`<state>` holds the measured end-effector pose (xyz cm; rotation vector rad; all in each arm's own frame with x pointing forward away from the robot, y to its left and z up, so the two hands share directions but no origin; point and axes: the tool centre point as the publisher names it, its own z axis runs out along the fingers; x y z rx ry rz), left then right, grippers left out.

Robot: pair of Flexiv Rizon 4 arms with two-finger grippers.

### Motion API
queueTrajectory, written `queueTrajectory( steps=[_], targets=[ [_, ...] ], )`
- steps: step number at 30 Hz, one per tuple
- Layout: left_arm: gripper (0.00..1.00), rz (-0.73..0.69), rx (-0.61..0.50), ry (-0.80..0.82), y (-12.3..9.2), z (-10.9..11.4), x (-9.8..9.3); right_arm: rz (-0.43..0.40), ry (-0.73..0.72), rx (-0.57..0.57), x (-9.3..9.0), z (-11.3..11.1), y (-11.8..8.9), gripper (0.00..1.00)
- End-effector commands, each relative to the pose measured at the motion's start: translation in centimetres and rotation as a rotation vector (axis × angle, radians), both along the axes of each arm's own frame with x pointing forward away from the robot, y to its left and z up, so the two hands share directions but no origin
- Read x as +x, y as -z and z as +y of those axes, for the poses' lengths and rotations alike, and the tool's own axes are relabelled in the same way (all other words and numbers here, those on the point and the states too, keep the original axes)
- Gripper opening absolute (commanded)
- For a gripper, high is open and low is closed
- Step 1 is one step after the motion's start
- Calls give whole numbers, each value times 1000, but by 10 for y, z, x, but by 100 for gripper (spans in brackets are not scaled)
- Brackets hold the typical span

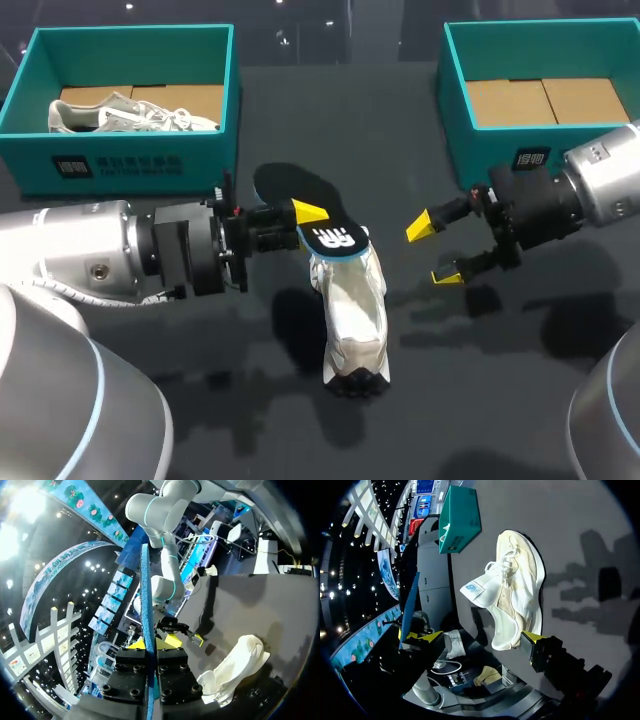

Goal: Take the shoe out of the shoebox, open the shoe tongue, remove and reinsert the insole, then place the shoe into the shoebox

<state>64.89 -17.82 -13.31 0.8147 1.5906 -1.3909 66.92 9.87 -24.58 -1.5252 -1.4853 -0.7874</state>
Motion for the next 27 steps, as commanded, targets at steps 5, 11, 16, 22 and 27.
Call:
queueTrajectory(
  steps=[5,11,16,22,27],
  targets=[
    [0,-306,34,42,17,-8,16,27,-42,35,14,9,-27,100],
    [0,-358,25,90,32,-17,29,25,-53,111,20,16,-42,100],
    [0,-365,19,104,42,-24,38,3,-41,160,22,17,-44,100],
    [0,-368,-22,149,47,-33,40,-19,-31,208,24,22,-44,100],
    [0,-356,-33,178,51,-42,39,-33,-30,242,28,29,-41,100]
  ],
)
